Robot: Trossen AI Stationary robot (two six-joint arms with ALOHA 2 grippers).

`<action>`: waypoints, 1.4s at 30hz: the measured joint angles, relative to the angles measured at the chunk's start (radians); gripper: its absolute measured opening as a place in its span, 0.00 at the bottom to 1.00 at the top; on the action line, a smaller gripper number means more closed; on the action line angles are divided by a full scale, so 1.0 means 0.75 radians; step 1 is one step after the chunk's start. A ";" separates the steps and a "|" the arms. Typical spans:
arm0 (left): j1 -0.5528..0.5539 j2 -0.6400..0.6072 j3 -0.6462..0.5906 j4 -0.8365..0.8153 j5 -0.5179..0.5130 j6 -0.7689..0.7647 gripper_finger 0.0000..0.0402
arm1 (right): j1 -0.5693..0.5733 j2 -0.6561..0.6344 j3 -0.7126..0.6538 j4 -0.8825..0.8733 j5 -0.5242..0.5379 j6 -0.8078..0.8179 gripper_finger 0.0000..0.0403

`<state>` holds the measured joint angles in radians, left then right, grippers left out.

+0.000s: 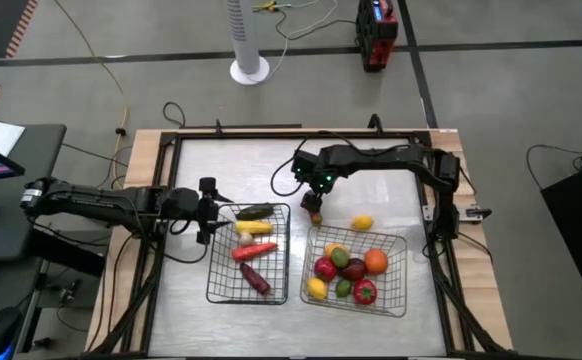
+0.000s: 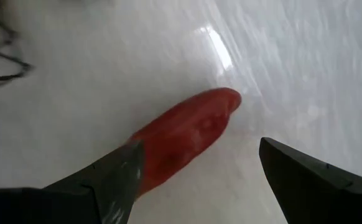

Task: Sort produce into baskets
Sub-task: Put the red pepper into the left wire basket

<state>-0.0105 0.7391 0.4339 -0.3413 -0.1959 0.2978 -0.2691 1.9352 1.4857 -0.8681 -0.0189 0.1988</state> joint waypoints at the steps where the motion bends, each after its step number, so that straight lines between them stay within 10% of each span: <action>1: 0.000 0.000 0.000 -0.001 0.000 -0.007 0.65 | 0.000 0.014 0.000 -0.003 0.008 0.002 0.86; 21: 0.000 0.000 0.056 0.467 -0.002 -0.372 0.65 | 0.011 0.082 -0.002 0.031 -0.078 -0.021 0.82; 42: 0.000 0.000 0.057 0.478 0.001 -0.439 0.65 | 0.006 0.088 -0.101 0.122 -0.080 -0.023 0.77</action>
<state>-0.0105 0.7391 0.4767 0.0171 -0.1950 -0.0315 -0.2646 2.0010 1.4097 -0.7768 -0.0788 0.1812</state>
